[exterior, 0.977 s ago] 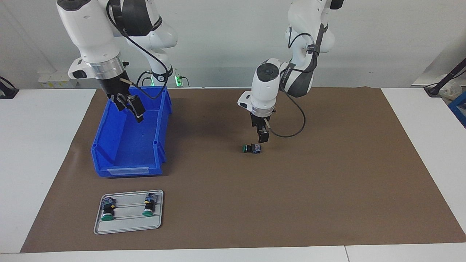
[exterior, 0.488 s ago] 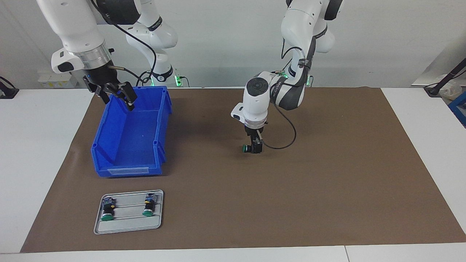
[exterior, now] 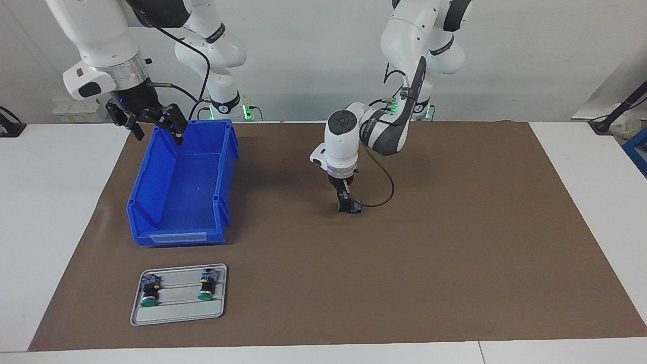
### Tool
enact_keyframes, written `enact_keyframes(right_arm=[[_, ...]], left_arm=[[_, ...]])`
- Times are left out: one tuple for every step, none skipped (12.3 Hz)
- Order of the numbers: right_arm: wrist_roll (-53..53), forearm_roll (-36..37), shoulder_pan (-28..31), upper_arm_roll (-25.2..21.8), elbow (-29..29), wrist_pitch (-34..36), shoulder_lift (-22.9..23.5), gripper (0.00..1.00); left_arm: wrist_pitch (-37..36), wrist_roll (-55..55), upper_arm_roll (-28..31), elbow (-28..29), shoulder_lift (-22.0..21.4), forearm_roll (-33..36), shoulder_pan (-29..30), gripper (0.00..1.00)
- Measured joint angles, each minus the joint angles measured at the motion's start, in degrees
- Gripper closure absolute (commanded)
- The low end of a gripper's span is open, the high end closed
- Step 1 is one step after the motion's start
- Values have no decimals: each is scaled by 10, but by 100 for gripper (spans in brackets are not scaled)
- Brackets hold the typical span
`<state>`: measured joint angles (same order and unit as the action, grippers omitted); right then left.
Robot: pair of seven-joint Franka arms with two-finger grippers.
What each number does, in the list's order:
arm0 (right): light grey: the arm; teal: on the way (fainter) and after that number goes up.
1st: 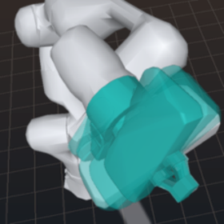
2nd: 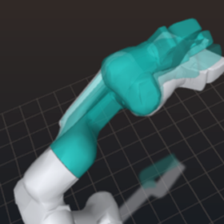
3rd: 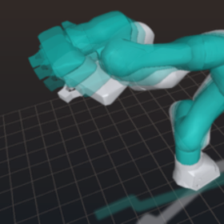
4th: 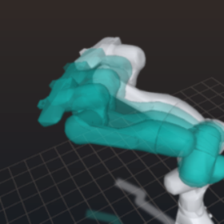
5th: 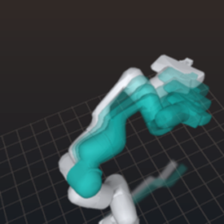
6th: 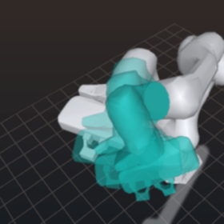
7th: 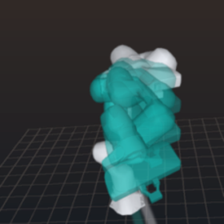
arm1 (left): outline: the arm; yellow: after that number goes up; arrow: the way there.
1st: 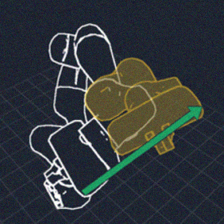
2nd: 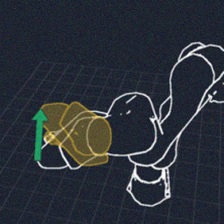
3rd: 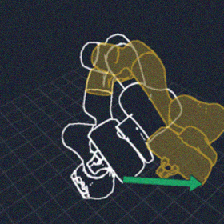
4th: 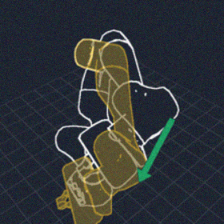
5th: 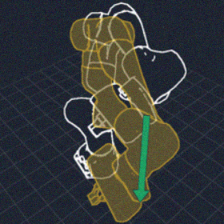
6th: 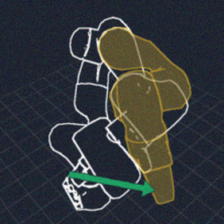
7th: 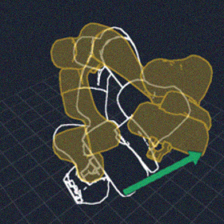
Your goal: Place and press button with both arms
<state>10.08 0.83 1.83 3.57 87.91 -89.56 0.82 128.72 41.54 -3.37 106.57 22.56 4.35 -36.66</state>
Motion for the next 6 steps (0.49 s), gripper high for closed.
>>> enact_keyframes(right_arm=[[-11,0,0,0,4,3,0,0],[-17,0,-1,1,10,6,-1,0],[-18,0,-2,1,16,6,-2,0],[-19,0,-2,2,20,6,-4,0],[-19,1,-2,2,24,6,-5,0],[-19,4,-2,2,27,6,-6,0]], left_arm=[[5,0,0,3,1,0,0,10],[11,0,1,7,1,0,0,11],[16,0,1,12,1,0,0,12],[22,0,1,17,1,0,0,13],[26,0,1,21,1,0,0,19],[30,0,1,24,1,0,0,27]])
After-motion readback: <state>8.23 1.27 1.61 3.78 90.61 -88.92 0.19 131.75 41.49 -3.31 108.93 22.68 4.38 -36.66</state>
